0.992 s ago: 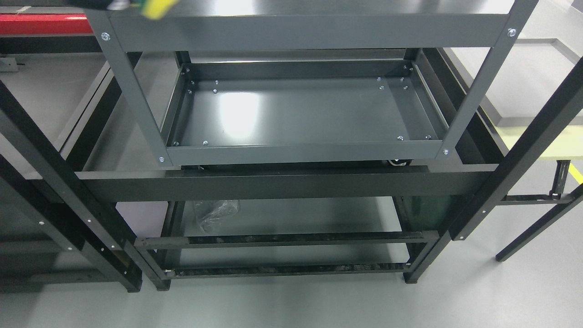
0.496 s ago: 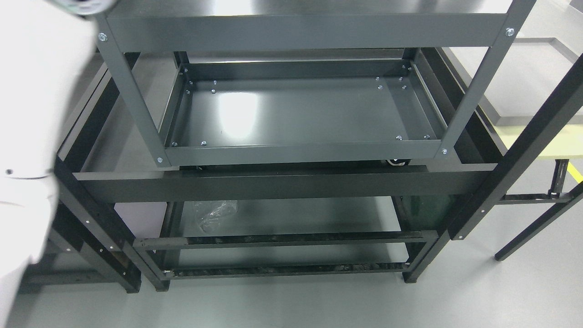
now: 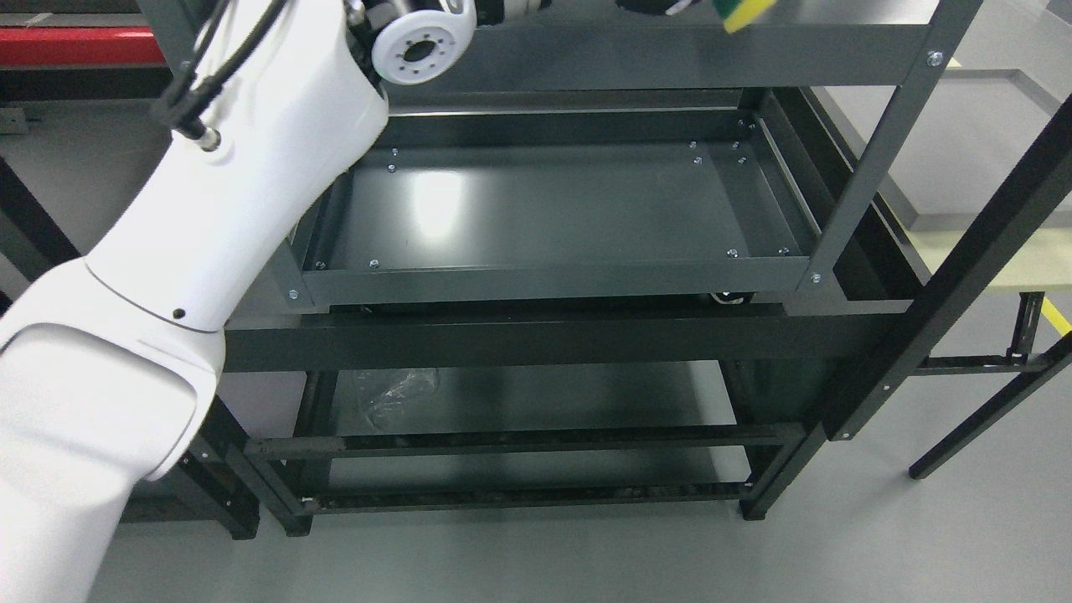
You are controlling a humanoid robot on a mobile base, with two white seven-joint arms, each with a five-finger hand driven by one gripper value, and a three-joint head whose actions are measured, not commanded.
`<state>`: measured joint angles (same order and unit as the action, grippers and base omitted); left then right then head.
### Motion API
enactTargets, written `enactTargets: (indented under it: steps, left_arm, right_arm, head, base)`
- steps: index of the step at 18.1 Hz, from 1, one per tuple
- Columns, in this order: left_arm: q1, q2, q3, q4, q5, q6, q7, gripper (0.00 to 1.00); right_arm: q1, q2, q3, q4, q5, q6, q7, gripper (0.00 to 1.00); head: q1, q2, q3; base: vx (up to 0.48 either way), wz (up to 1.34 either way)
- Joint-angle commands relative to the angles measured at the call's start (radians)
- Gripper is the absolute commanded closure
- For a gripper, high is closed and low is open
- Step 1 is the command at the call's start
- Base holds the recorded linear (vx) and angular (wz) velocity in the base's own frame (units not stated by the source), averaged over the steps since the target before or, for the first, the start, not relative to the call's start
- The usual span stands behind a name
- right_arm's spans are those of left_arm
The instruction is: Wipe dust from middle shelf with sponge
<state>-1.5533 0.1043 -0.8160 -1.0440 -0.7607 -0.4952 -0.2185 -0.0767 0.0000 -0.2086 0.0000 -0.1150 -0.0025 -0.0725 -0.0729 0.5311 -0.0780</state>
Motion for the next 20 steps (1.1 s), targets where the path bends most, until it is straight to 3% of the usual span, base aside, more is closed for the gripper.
enactTargets:
  steps: [1, 5, 9, 12, 20]
  left_arm:
    - [0.001, -0.087, -0.210, 0.050, 0.000, -0.011, 0.002, 0.96]
    - [-0.005, -0.087, 0.019, 0.052, -0.110, -0.139, -0.048, 0.96]
    - [-0.020, -0.080, 0.109, 0.045, -0.132, -0.213, -0.082, 0.96]
    - [-0.025, -0.003, 0.165, 0.036, -0.131, -0.284, -0.114, 0.96]
    - [0.036, 0.215, 0.251, -0.086, -0.121, -0.290, -0.219, 0.96]
  right_arm:
    - [0.000, -0.017, 0.000, -0.017, 0.000, 0.073, 0.000, 0.00]
    - [0.000, -0.017, 0.000, -0.017, 0.000, 0.073, 0.000, 0.00]
    - [0.000, -0.017, 0.000, -0.017, 0.000, 0.073, 0.000, 0.00]
    - [0.000, -0.017, 0.000, -0.017, 0.000, 0.073, 0.000, 0.00]
    - [0.000, -0.017, 0.000, -0.017, 0.000, 0.073, -0.001, 0.00]
  head:
    - [0.0000, 0.000, 0.000]
    - [0.0000, 0.000, 0.000]
    - [0.0000, 0.000, 0.000]
    - [0.0000, 0.000, 0.000]
    - [0.0000, 0.000, 0.000]
  base:
    - [0.000, 0.00]
    - [0.000, 0.00]
    - [0.000, 0.00]
    - [0.000, 0.00]
    - [0.000, 0.00]
